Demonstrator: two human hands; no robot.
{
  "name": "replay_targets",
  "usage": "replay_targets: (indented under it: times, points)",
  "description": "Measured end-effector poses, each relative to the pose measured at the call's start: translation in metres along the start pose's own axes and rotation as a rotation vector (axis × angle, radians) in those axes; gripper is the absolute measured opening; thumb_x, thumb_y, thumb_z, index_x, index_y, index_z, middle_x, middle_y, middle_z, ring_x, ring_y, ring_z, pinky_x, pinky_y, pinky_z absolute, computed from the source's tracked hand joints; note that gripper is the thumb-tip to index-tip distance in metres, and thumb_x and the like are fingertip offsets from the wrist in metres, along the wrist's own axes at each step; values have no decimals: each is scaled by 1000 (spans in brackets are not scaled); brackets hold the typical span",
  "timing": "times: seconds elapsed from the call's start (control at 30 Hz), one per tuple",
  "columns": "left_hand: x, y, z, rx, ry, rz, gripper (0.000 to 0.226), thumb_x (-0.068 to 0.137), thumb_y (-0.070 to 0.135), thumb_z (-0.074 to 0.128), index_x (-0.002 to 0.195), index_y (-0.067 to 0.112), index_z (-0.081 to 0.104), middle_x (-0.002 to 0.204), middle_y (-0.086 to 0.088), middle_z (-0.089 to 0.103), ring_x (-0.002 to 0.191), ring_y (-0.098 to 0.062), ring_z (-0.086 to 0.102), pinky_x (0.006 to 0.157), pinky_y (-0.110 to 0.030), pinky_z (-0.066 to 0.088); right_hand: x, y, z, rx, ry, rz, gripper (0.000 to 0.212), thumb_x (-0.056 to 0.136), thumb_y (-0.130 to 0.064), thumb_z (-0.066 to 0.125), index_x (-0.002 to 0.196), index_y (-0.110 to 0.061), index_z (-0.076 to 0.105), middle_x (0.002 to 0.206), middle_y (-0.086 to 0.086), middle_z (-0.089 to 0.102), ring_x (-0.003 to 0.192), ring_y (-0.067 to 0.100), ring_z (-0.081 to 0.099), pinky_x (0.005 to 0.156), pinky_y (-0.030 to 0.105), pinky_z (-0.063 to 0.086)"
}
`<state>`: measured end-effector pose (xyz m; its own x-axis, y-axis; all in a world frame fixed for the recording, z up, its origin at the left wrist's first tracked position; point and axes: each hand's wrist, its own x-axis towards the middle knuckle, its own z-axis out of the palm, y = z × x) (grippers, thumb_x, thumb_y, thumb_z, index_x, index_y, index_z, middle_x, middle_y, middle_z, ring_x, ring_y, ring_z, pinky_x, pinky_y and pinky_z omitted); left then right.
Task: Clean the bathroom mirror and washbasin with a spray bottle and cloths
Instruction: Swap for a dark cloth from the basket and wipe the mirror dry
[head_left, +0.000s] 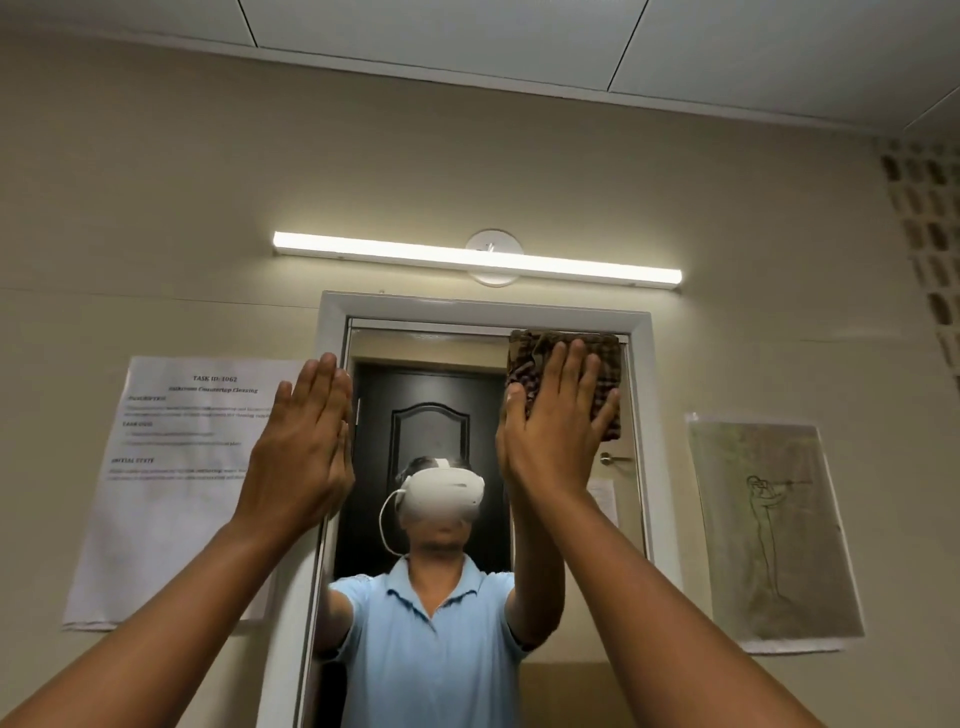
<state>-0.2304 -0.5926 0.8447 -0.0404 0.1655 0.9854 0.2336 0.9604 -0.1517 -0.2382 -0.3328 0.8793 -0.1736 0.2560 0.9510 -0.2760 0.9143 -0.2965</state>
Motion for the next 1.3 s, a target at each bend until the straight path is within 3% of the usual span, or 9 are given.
replay_targets:
  times: [0.17,0.37,0.57,0.7,0.87,1.1,1.3]
  points:
    - [0,1,-2,8,24,12,62,94,24,27,153,7,19,163,-10,14,152,-23,10,122,-47,16,-10,-18,0,47,-61,-237,73,100,-55,27,158,-24,-6,166,-2,-12,151,18,-17,121,51,-11]
    - [0,4,-6,17,49,17,61,93,22,30,151,2,23,160,-13,20,150,-27,17,120,-50,18,2,-3,-10,9,-113,-440,74,96,-66,32,157,-30,14,167,-3,9,153,16,0,121,53,1]
    - [-1,4,-9,-6,38,8,62,93,24,28,151,2,22,160,-13,20,150,-27,18,120,-50,20,14,56,-16,-70,-55,-360,79,95,-71,22,158,-30,-3,166,-4,-14,152,16,-18,122,54,-4]
    - [-3,3,-11,-9,15,8,66,89,22,31,152,4,22,161,-13,19,150,-25,15,123,-43,14,12,69,-15,-77,29,-221,76,96,-68,17,159,-28,0,167,-3,-9,153,17,-14,123,52,-2]
    - [-3,0,-13,-28,-13,3,69,87,18,36,153,7,19,162,-11,14,151,-22,10,124,-30,3,-2,21,-6,30,9,-115,75,96,-64,18,159,-27,2,166,-3,-10,152,18,-15,123,51,-5]
    - [-4,-9,-16,-23,-29,66,70,87,16,34,154,6,17,163,-12,12,152,-21,7,124,-38,9,-22,-88,26,51,-62,-459,73,96,-61,16,159,-24,9,167,2,-1,153,22,-8,121,52,-5]
    - [-8,-7,-13,-79,20,23,59,96,24,28,151,2,26,159,-17,23,151,-24,14,124,-37,9,-20,-121,39,37,-44,-616,73,95,-56,25,158,-20,18,166,2,11,154,20,0,122,51,-6]
